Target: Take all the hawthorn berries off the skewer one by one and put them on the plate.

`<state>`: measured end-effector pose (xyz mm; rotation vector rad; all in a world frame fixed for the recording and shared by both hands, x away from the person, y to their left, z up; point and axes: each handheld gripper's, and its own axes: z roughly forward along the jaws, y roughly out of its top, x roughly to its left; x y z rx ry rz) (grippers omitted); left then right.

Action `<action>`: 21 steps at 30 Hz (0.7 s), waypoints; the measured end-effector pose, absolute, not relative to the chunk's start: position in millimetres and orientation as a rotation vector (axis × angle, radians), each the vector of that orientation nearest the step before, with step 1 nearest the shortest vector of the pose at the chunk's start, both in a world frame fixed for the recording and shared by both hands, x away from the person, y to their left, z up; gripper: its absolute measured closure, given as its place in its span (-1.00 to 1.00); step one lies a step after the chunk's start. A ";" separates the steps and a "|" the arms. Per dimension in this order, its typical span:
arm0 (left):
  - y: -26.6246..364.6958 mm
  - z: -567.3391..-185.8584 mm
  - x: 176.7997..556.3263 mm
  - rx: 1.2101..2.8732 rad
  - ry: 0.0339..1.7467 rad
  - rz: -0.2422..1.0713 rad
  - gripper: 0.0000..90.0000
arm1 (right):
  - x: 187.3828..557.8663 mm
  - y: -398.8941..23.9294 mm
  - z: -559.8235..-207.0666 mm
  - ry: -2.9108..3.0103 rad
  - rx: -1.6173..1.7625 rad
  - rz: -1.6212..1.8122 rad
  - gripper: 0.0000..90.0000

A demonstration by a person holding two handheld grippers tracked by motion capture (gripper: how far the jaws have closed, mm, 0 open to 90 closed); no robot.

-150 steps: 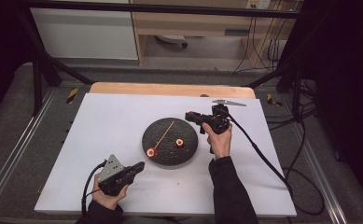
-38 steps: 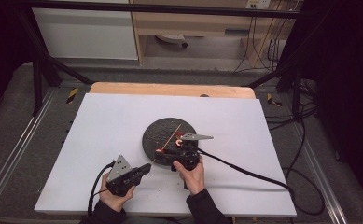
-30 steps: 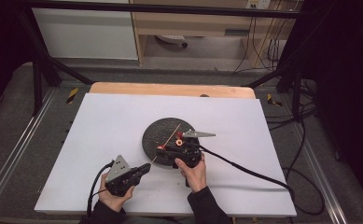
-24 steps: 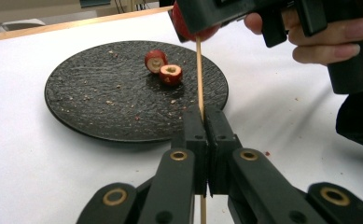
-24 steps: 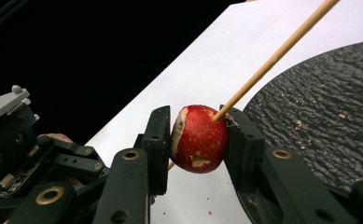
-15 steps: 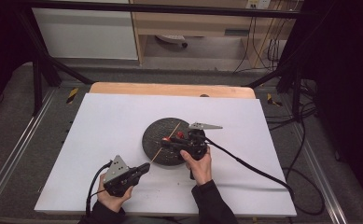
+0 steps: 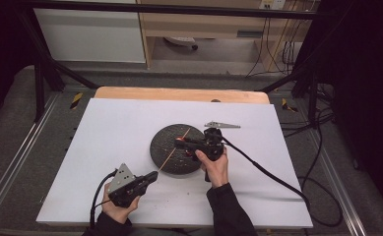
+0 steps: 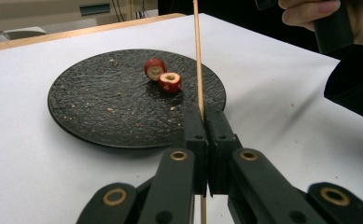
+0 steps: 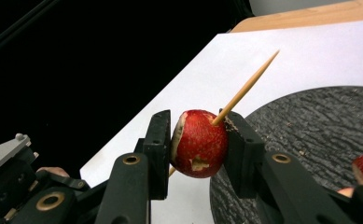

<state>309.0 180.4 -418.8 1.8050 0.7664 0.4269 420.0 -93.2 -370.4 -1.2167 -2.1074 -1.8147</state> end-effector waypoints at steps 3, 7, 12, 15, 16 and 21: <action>180.9 -418.5 309.0 1.803 0.766 0.432 0.97 | 423.0 -95.7 -367.7 -2.105 -1.223 -1.821 0.47; 181.4 -418.5 308.9 1.803 0.763 0.435 0.97 | 425.9 -99.8 -363.2 -2.105 -1.237 -1.832 0.47; 180.9 -417.7 308.1 1.801 0.758 0.441 0.97 | 429.8 -104.5 -358.1 -2.100 -1.246 -1.833 0.47; 181.0 -417.5 307.6 1.808 0.755 0.448 0.97 | 432.1 -107.5 -355.6 -2.104 -1.253 -1.842 0.47; 180.9 -417.5 307.5 1.810 0.754 0.452 0.97 | 432.7 -108.7 -354.3 -2.102 -1.257 -1.846 0.47; 181.8 -420.2 307.5 1.819 0.756 0.442 0.97 | 437.1 -118.9 -344.5 -2.113 -1.331 -1.890 0.48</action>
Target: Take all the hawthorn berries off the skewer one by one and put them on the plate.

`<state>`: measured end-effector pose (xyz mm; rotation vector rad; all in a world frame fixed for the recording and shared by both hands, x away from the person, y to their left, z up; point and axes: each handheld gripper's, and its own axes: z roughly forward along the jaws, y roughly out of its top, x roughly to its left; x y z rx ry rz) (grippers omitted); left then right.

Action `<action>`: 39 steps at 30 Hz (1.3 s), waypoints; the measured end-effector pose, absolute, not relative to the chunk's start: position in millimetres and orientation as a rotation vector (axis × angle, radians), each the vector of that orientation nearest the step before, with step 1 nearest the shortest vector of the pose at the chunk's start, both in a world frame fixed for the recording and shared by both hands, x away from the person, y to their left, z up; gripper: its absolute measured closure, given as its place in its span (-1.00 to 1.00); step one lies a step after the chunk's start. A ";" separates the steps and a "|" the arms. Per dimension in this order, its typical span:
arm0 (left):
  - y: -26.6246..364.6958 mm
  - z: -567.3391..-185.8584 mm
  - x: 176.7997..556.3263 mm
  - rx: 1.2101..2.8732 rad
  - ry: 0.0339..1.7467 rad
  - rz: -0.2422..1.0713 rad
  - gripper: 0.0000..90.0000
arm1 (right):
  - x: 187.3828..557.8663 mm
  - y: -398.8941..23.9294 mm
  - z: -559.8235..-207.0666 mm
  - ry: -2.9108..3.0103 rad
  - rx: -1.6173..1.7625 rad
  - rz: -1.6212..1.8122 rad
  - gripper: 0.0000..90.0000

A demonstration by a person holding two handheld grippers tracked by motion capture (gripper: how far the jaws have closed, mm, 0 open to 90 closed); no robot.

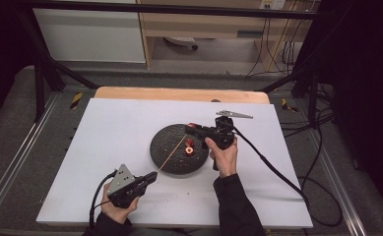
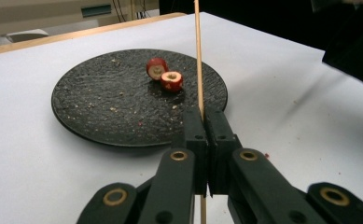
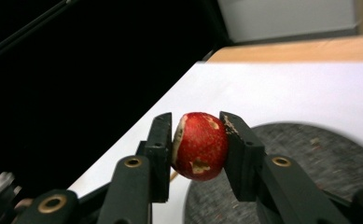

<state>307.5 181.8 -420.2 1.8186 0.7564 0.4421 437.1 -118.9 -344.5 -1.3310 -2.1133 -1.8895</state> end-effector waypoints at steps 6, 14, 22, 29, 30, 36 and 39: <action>181.6 -420.6 307.5 1.824 0.757 0.439 0.97 | 444.2 -131.9 -336.0 -2.132 -1.383 -1.904 0.49; 188.9 -418.2 309.5 1.799 0.781 0.441 0.97 | 453.8 -148.6 -336.6 -2.154 -1.463 -1.890 0.48; 195.2 -416.6 312.8 1.781 0.810 0.439 0.97 | 453.4 -130.0 -358.8 -2.238 -1.448 -1.785 0.48; 196.2 -417.0 314.0 1.781 0.822 0.442 0.96 | 454.6 -100.9 -391.3 -2.306 -1.425 -1.666 0.48; 196.3 -417.1 314.2 1.782 0.823 0.441 0.97 | 454.7 -98.3 -395.1 -2.305 -1.422 -1.659 0.48; 196.0 -418.4 315.3 1.788 0.831 0.434 0.96 | 451.3 -80.1 -422.8 -2.347 -1.390 -1.578 0.48; 195.4 -418.8 315.5 1.792 0.830 0.434 0.96 | 449.9 -75.7 -433.6 -2.388 -1.379 -1.535 0.48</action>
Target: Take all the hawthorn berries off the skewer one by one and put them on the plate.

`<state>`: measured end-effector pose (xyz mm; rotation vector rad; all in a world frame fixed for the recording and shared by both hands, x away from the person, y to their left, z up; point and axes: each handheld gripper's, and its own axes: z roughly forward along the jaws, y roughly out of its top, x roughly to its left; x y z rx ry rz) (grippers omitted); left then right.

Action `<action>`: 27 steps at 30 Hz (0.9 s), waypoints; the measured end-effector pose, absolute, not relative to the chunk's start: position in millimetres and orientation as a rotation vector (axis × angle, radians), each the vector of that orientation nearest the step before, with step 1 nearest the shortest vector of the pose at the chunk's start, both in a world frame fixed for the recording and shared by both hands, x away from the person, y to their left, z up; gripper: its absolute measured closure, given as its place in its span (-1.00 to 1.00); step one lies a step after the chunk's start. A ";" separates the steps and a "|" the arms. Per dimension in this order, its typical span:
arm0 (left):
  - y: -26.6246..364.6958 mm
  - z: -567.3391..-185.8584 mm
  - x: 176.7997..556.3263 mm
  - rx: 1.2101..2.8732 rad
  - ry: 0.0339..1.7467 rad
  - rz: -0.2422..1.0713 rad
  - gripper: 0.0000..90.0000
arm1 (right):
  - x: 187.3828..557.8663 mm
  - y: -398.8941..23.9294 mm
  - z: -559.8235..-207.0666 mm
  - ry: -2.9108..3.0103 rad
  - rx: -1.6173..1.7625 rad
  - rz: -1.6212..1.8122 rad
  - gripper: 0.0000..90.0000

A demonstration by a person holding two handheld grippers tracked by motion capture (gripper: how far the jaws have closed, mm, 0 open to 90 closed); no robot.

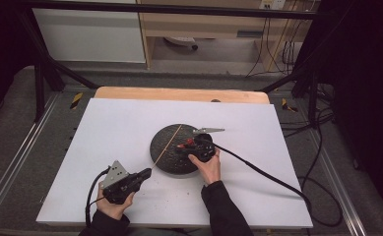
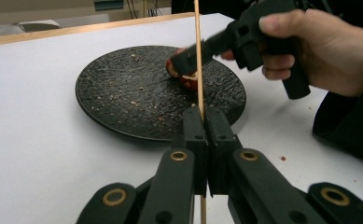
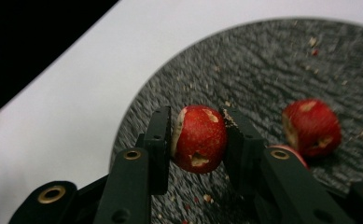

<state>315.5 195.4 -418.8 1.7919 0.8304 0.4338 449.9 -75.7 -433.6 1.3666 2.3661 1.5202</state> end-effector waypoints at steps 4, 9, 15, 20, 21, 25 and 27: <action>194.6 -419.3 315.7 1.797 0.830 0.432 0.96 | 448.5 -72.3 -442.7 2.408 1.352 1.471 0.47; 193.6 -419.8 315.8 1.804 0.830 0.428 0.96 | 447.5 -70.9 -447.7 2.430 1.328 1.435 0.47; 193.3 -420.4 316.2 1.809 0.831 0.428 0.96 | 446.8 -70.6 -449.4 2.439 1.306 1.417 0.37; 193.3 -420.3 316.1 1.809 0.832 0.427 0.96 | 445.0 -73.7 -442.1 2.432 1.277 1.414 0.25; 193.5 -420.3 316.2 1.809 0.833 0.429 0.96 | 444.2 -74.9 -439.8 2.429 1.270 1.409 0.23; 194.0 -420.1 316.5 1.811 0.836 0.429 0.96 | 439.0 -82.0 -430.1 2.418 1.248 1.427 0.10; 194.0 -420.2 316.7 1.811 0.838 0.429 0.96 | 435.5 -86.8 -425.6 2.414 1.235 1.431 -0.03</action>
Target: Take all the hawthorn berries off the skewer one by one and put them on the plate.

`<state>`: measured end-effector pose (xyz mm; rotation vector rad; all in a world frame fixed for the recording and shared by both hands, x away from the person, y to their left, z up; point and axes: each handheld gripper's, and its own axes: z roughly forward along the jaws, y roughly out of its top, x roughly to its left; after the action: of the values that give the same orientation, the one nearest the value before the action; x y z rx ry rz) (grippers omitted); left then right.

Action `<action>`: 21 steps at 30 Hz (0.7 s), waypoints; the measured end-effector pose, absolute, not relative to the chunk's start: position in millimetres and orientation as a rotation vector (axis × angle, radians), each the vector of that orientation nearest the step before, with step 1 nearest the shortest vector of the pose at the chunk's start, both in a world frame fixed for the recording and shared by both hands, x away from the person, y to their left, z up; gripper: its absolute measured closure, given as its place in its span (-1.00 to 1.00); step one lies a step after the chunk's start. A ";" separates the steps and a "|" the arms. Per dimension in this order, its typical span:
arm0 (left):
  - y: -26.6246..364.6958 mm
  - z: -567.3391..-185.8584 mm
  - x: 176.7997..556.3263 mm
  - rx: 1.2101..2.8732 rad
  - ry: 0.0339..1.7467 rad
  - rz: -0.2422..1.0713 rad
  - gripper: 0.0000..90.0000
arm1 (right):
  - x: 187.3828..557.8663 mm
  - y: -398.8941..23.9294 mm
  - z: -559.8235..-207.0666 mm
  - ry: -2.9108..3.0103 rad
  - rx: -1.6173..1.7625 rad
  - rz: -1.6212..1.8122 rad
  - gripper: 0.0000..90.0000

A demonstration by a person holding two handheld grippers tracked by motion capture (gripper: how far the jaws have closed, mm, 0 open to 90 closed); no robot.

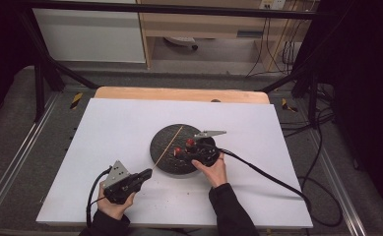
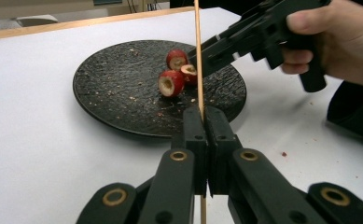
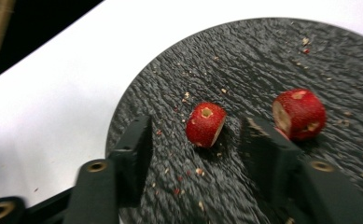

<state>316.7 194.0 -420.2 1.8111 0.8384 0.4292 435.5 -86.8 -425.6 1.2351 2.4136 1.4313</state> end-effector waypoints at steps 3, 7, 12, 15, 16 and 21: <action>193.6 -420.6 316.9 1.811 0.844 0.427 0.96 | 430.1 -95.8 -420.7 2.413 1.220 1.423 -0.23; 193.5 -420.6 317.4 1.818 0.847 0.425 0.96 | 422.8 -109.9 -419.3 2.412 1.202 1.405 -0.51; 192.9 -420.4 318.2 1.829 0.853 0.424 0.96 | 413.1 -131.1 -422.4 2.393 1.164 1.381 -0.78; 192.0 -420.7 319.2 1.836 0.857 0.417 0.96 | 408.1 -142.8 -424.8 2.387 1.163 1.354 -0.86; 191.8 -420.8 319.5 1.837 0.859 0.417 0.96 | 406.4 -147.4 -426.1 2.387 1.160 1.351 -0.86; 190.3 -421.3 320.6 1.850 0.872 0.414 0.96 | 398.6 -168.6 -433.2 2.374 1.169 1.317 -0.93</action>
<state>320.6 190.3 -421.3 1.8502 0.8717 0.4139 398.6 -168.6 -433.2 1.1693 2.3744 1.3171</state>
